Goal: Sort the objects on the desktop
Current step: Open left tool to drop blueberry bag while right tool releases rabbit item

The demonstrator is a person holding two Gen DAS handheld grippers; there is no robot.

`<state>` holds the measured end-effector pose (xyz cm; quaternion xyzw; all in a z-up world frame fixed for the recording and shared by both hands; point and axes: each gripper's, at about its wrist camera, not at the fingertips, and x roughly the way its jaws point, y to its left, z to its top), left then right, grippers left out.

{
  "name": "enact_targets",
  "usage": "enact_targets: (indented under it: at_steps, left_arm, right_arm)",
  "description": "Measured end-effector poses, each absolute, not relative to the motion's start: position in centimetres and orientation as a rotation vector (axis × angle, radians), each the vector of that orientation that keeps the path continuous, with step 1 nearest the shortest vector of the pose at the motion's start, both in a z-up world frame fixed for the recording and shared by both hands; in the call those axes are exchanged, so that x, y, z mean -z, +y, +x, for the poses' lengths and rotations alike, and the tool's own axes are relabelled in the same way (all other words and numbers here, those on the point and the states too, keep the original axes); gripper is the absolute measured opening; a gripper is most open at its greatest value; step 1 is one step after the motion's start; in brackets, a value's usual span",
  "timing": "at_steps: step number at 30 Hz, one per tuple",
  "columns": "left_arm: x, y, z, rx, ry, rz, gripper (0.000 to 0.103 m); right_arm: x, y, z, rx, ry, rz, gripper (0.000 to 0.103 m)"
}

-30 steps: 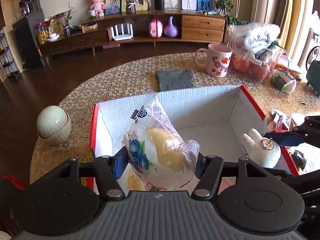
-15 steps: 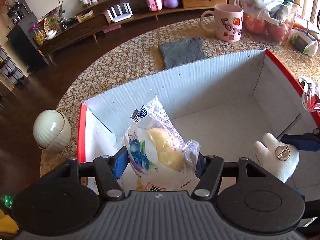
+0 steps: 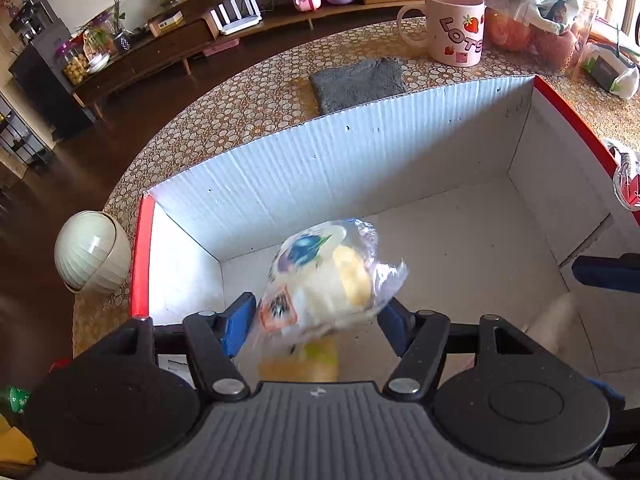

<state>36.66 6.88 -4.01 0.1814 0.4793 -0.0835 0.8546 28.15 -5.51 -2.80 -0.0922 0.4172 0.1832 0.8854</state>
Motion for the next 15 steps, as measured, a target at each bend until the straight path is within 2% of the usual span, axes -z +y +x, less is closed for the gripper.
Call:
enact_targets:
  at_steps: [3, 7, 10, 15]
  left_arm:
    - [3.7, 6.6, 36.3, 0.174, 0.985, 0.391, 0.073]
    - [2.9, 6.5, 36.1, 0.169, 0.969, 0.380, 0.074]
    - [2.2, 6.6, 35.8, 0.160, 0.954, 0.371, 0.074]
    - [1.2, 6.9, 35.0, 0.155, 0.941, 0.355, 0.075]
  right_arm:
    - [2.7, -5.7, 28.0, -0.391, 0.859, -0.193, 0.059]
    - [2.1, -6.1, 27.7, -0.407, 0.843, -0.192, 0.073]
    - [1.7, -6.1, 27.2, -0.416, 0.827, -0.206, 0.075]
    - [0.6, -6.6, 26.0, -0.431, 0.785, -0.202, 0.085]
